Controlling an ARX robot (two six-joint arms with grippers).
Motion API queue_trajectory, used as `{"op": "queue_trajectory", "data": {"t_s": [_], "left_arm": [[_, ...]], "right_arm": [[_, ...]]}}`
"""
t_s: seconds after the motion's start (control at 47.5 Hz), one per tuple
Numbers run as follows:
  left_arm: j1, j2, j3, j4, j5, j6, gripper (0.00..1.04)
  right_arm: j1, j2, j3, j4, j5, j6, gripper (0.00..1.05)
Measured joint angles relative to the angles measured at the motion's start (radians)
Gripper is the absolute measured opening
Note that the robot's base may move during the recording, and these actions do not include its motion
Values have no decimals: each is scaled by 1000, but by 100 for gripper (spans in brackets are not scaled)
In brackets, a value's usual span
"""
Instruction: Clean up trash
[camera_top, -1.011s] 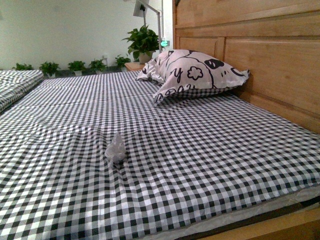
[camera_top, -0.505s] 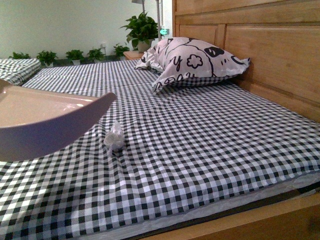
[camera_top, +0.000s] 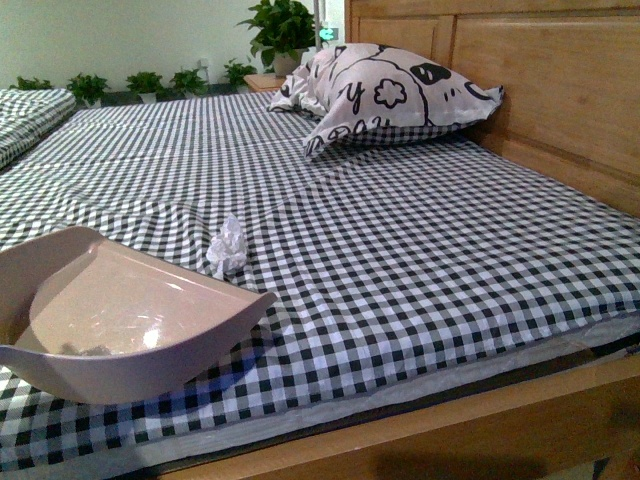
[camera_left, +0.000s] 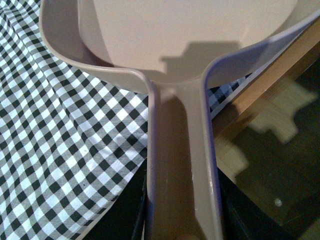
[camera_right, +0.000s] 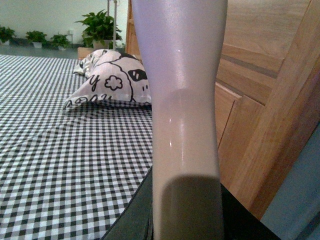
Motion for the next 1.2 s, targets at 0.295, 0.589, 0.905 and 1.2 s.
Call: {"op": "queue_trajectory", "data": {"t_s": [0.295,0.589,0.905,1.2], "left_arm": [[59,97,-16,85,55,39,28],[73,119,-41,111,63,56,28],[73,120,-41,111,64,57,28],[73,120,-41,111,63,58,28]], "right_arm": [[0,0,0,0,0,0,18],[0,0,0,0,0,0,18],[212,475,394,-330,37,70,18],[328,1260,1067,-566,-127,49,18]]}}
